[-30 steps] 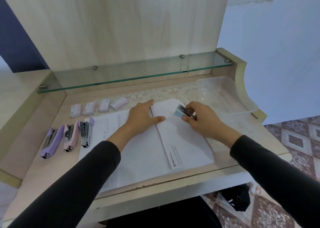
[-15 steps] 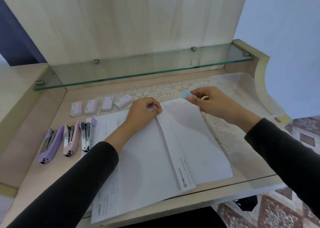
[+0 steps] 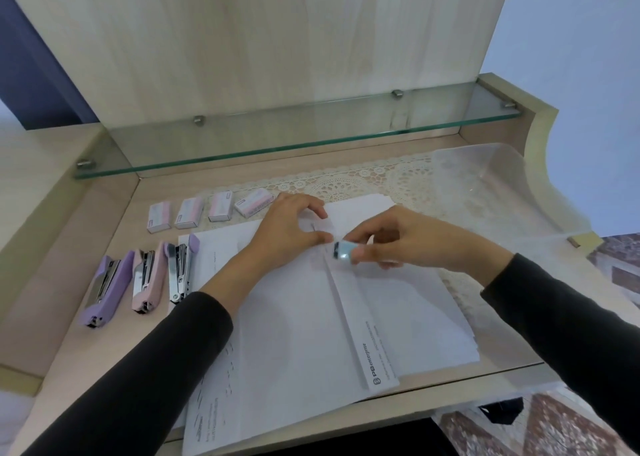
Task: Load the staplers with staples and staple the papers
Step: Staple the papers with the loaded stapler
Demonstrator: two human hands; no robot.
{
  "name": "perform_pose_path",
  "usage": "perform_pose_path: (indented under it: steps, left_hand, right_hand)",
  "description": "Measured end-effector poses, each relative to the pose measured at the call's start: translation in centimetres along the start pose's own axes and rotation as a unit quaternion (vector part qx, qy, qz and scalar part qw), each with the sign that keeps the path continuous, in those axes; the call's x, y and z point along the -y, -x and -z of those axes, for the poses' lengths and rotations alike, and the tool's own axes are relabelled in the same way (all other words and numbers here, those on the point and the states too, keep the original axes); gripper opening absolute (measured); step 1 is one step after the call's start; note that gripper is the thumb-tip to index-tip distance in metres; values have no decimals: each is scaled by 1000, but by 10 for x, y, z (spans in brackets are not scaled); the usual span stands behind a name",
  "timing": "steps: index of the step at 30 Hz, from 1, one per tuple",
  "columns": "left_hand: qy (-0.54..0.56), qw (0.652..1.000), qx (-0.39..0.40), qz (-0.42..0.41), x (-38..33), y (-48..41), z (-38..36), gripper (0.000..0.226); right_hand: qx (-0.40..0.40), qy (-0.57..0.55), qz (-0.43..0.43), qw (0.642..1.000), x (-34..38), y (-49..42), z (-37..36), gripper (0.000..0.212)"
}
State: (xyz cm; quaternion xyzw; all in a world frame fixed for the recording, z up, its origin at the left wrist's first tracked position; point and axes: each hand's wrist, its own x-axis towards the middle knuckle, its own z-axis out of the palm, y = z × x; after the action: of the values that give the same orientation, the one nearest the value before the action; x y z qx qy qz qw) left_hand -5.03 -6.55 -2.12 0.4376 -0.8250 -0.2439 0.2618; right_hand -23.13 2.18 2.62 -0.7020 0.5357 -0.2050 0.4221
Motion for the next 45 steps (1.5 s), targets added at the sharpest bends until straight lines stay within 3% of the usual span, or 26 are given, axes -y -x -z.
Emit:
perform_pose_path:
  steps: [3, 8, 10, 14, 17, 23, 29, 34, 40, 45]
  left_hand:
    - [48, 999, 6, 10, -2, 0, 3, 19]
    - [121, 992, -17, 21, -8, -2, 11, 24]
    - [145, 989, -38, 16, -13, -4, 15, 24]
    - [171, 982, -75, -6, -32, -2, 20, 25]
    - [171, 980, -97, -35, -43, 3, 19, 22]
    - [152, 977, -128, -75, -49, 6, 16, 23]
    - [115, 986, -98, -72, -45, 9, 15, 36]
    - [149, 980, -111, -74, -46, 10, 16, 39]
    - [169, 972, -144, -82, -51, 11, 17, 30]
    - [56, 973, -164, -150, -46, 6, 15, 15]
  right_hand:
    - [77, 32, 6, 997, 2, 5, -6, 19]
    - [108, 32, 0, 994, 2, 12, -7, 20]
    - [63, 47, 18, 997, 2, 14, -2, 20]
    - [-154, 108, 30, 982, 2, 12, 18, 29]
    - [-216, 89, 28, 972, 6, 6, 24, 28]
    - [-192, 122, 46, 973, 8, -7, 14, 30]
    - [-185, 151, 55, 969, 13, -4, 12, 29]
    - [-180, 189, 55, 964, 17, -2, 13, 30]
    - [-179, 241, 45, 953, 25, 2, 15, 33]
    - [-172, 255, 45, 950, 28, 6, 15, 32]
